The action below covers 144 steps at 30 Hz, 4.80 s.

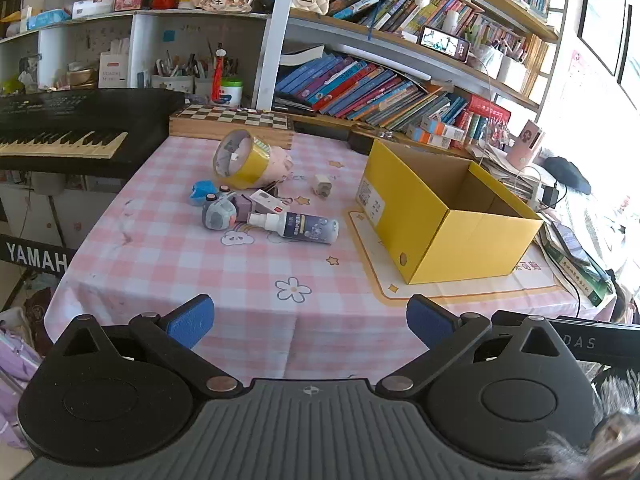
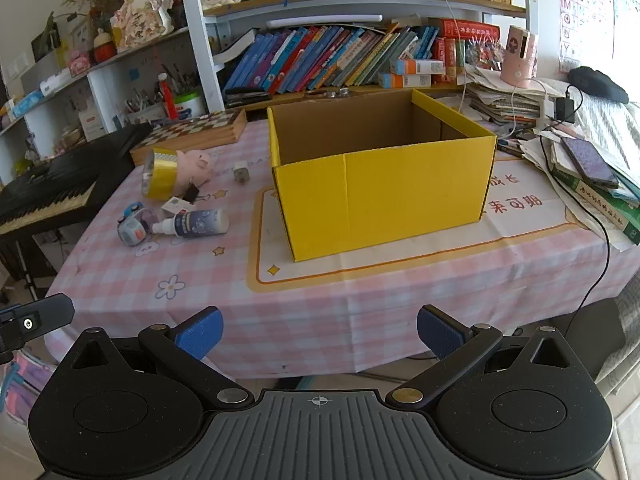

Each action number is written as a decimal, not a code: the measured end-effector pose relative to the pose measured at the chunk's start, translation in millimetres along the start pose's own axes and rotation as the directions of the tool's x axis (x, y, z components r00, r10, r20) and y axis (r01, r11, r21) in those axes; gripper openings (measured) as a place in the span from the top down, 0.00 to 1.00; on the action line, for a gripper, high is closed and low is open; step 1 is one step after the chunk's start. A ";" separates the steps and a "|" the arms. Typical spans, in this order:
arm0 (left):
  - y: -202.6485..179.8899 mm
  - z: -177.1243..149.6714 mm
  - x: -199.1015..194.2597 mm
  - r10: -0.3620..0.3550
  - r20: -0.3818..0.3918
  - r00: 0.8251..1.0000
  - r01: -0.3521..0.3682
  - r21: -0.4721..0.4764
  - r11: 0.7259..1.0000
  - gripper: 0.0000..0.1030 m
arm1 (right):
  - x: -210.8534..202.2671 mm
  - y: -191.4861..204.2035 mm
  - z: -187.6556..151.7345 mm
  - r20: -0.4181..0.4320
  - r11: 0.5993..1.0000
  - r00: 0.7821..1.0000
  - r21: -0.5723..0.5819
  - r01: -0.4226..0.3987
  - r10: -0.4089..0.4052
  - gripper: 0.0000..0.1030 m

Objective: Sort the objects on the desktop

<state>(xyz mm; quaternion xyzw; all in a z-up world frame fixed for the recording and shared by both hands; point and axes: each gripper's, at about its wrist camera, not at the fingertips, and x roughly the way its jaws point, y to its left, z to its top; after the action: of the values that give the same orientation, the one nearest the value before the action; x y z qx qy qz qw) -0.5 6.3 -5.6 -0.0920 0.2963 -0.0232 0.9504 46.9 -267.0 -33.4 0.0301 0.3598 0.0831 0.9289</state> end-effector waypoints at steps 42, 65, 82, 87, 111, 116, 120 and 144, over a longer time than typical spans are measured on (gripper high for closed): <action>-0.6 0.3 -0.1 -0.012 -0.001 1.000 0.012 -0.004 1.000 0.00 | 0.6 2.3 -1.6 -0.014 1.000 1.000 -0.011 -0.020 0.020 0.00; 1.6 4.0 -9.8 -0.018 0.013 1.000 0.018 0.006 1.000 0.00 | -19.3 7.1 5.8 0.077 0.996 0.993 -0.021 -0.092 0.094 0.00; 17.8 1.4 -6.8 0.041 -0.029 0.999 -0.041 -0.007 0.999 0.00 | -7.5 34.9 -1.4 -0.009 0.990 0.994 -0.096 -0.108 0.108 0.00; 22.8 2.7 -6.3 0.054 -0.031 0.998 -0.054 -0.014 0.998 0.00 | -5.8 41.0 0.4 -0.016 0.987 0.993 -0.113 -0.118 0.117 0.00; 68.3 24.7 34.2 0.178 -0.066 0.982 -0.186 -0.140 0.973 0.00 | 60.7 101.6 36.0 -0.117 0.902 0.962 -0.333 -0.274 0.249 0.00; 78.8 37.9 57.1 0.213 -0.082 0.974 -0.224 -0.165 0.960 0.00 | 83.8 114.8 49.6 -0.129 0.859 0.946 -0.397 -0.323 0.296 0.00; 86.3 50.2 78.4 0.219 -0.094 0.971 -0.233 -0.183 0.955 0.00 | 109.3 120.1 59.3 -0.147 0.827 0.939 -0.444 -0.343 0.311 0.00; 97.1 102.4 212.3 0.222 -0.178 0.959 -0.234 -0.051 0.971 0.45 | 203.9 141.7 93.8 -0.273 0.694 0.905 -0.581 -0.426 0.327 0.38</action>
<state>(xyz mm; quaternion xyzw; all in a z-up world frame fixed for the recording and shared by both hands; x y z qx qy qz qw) 231.4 97.2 -59.9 -0.0888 0.3861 0.0893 0.9138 239.5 -91.2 -82.9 -0.2143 0.3652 0.3890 0.8181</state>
